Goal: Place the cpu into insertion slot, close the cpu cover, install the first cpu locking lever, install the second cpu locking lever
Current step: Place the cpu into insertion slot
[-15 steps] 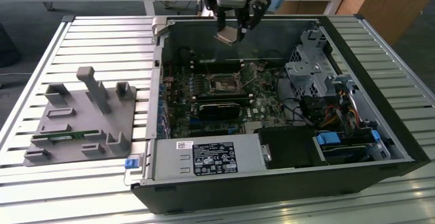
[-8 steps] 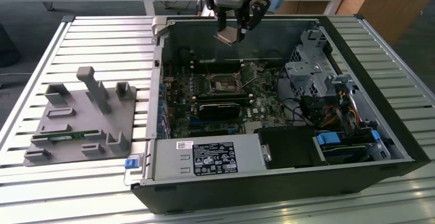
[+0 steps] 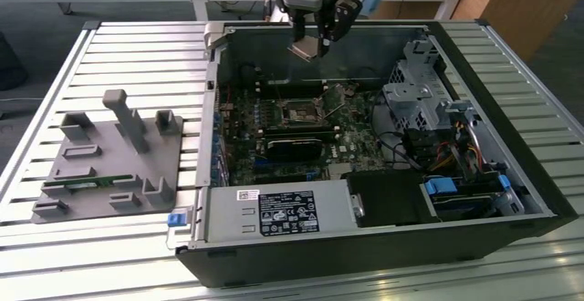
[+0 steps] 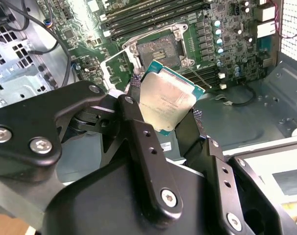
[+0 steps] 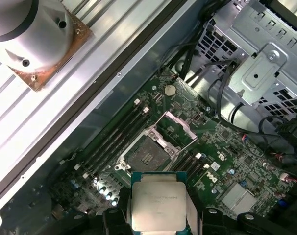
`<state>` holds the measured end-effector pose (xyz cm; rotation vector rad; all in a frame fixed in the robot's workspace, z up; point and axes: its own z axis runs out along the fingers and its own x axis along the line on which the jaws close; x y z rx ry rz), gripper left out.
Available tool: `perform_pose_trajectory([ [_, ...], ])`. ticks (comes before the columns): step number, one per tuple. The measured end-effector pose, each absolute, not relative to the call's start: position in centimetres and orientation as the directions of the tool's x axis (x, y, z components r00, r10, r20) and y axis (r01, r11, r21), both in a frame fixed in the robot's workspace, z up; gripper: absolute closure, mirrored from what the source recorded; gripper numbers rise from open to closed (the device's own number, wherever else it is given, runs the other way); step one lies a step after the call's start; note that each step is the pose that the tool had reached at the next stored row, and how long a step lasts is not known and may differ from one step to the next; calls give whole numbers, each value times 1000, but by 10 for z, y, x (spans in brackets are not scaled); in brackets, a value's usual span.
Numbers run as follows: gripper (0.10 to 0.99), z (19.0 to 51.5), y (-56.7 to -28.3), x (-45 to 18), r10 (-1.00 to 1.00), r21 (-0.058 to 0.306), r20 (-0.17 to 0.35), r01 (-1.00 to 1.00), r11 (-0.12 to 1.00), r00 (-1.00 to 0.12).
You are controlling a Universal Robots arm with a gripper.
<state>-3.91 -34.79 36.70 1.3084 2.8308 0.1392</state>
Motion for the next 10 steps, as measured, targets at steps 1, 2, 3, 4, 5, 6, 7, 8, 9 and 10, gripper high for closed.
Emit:
perform_pose_trajectory([
  [1,553,367,-348,-39,765,89,19,763,640,-644],
  [2,553,367,-348,-39,769,89,19,767,635,-639],
  [3,553,367,-348,-39,773,89,19,771,630,-634],
  [4,553,367,-348,-39,777,89,19,775,625,-629],
  [5,553,367,-348,-39,782,89,19,780,620,-623],
  [6,553,367,-348,-39,786,89,19,784,614,-617],
  [7,553,367,-348,-39,792,89,19,790,606,-610],
  [8,553,367,-348,-39,798,89,19,796,598,-602],
  [9,553,367,-348,-39,805,89,19,803,589,-593],
  [10,553,367,-348,-39,811,89,19,809,580,-584],
])
